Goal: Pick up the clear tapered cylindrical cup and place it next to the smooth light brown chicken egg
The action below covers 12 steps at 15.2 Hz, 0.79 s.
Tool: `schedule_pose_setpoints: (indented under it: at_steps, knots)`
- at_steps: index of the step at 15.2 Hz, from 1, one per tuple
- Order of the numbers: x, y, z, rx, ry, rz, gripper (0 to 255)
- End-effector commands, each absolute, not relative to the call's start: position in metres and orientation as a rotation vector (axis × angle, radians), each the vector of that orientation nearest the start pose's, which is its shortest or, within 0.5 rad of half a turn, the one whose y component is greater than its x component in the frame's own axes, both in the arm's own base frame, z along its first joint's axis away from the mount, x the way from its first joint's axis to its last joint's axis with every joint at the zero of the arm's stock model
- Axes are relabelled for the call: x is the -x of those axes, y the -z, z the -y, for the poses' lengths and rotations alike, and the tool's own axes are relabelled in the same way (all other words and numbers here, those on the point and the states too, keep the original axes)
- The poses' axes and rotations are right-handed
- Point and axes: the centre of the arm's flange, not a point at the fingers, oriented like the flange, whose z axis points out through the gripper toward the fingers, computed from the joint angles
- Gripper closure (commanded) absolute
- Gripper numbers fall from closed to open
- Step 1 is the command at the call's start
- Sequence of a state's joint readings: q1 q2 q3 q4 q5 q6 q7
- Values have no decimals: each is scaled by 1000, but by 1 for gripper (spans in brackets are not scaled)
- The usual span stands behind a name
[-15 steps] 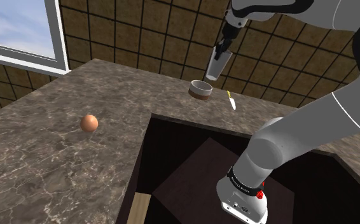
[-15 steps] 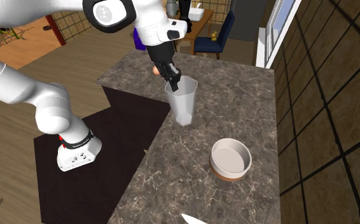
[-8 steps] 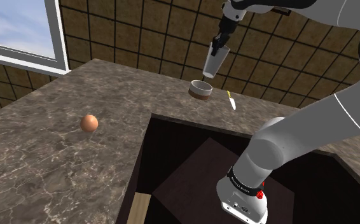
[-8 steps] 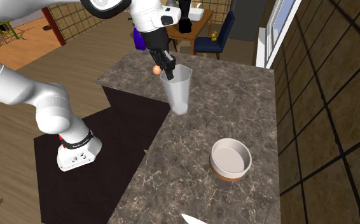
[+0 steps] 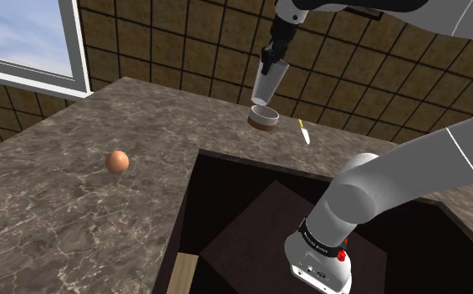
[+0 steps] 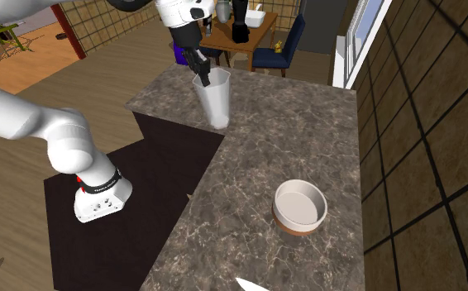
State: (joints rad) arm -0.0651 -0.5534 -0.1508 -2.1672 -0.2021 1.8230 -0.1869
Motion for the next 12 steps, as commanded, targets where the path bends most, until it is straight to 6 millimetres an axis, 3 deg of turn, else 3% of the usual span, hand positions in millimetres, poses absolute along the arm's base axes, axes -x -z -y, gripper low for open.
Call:
schedule_pose_setpoints:
  at_steps: [1,12]
  knots:
    - [-387,-624,90,3287,294,22,255]
    - [-402,-625,-54,3287,294,22,255]
